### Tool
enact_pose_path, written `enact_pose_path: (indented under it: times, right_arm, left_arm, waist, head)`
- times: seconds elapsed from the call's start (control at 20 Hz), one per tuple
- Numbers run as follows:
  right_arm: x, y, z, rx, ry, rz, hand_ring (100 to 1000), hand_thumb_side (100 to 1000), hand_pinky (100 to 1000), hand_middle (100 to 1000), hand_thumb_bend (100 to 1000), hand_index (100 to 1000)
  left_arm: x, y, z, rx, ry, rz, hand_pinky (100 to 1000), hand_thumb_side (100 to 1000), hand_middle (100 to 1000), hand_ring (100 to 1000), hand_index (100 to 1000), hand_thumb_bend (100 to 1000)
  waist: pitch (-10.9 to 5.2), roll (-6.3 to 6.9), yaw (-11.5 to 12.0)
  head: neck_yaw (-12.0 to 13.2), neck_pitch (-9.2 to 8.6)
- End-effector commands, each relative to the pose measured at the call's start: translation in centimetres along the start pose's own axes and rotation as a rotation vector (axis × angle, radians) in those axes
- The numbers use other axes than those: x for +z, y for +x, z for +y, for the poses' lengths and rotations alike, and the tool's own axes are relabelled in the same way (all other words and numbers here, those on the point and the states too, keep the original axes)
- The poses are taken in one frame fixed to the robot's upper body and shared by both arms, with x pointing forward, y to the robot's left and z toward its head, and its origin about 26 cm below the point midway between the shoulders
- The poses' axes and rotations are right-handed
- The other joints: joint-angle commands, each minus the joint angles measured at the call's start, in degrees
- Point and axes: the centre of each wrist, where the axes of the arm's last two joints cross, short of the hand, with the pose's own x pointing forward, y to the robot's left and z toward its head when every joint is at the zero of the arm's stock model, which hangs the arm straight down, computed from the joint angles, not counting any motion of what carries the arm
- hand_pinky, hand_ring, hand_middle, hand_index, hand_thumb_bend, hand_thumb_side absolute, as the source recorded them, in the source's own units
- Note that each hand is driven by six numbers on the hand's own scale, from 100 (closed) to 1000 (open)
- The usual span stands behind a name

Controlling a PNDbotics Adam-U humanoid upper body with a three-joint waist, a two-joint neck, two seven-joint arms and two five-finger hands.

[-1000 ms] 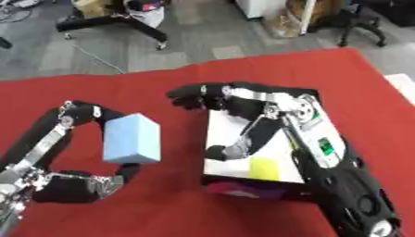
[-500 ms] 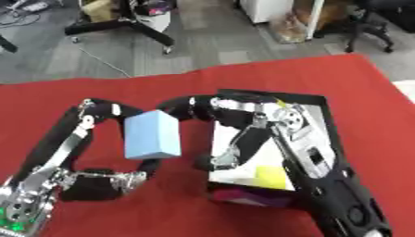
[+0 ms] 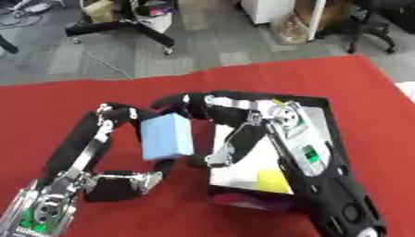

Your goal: Pick up the objects with one hand, pass them to the other hand, and then place them into the box on the other side of the table.

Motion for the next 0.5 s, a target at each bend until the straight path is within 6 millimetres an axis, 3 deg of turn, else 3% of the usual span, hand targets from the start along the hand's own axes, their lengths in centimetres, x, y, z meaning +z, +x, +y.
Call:
enact_pose_path:
  times: [0.05, 0.5]
  right_arm:
    - [-0.3, 1.0, -0.7, 0.023, -0.008, -0.018, 982, 166, 1000, 1000, 333, 1000]
    - [0.0, 0.7, -0.6, 0.026, -0.01, 0.003, 986, 178, 1000, 1000, 319, 1000]
  left_arm:
    - [-0.6, 0.3, -0.3, -0.037, 0.013, -0.017, 596, 100, 359, 486, 474, 275]
    - [-0.8, -0.1, -2.2, -0.033, 0.038, 0.022, 579, 100, 408, 489, 516, 355]
  waist:
    - [0.11, 0.67, 0.11]
    - [0.34, 0.67, -0.64]
  head:
    - [-0.19, -0.74]
    - [-2.55, 0.95]
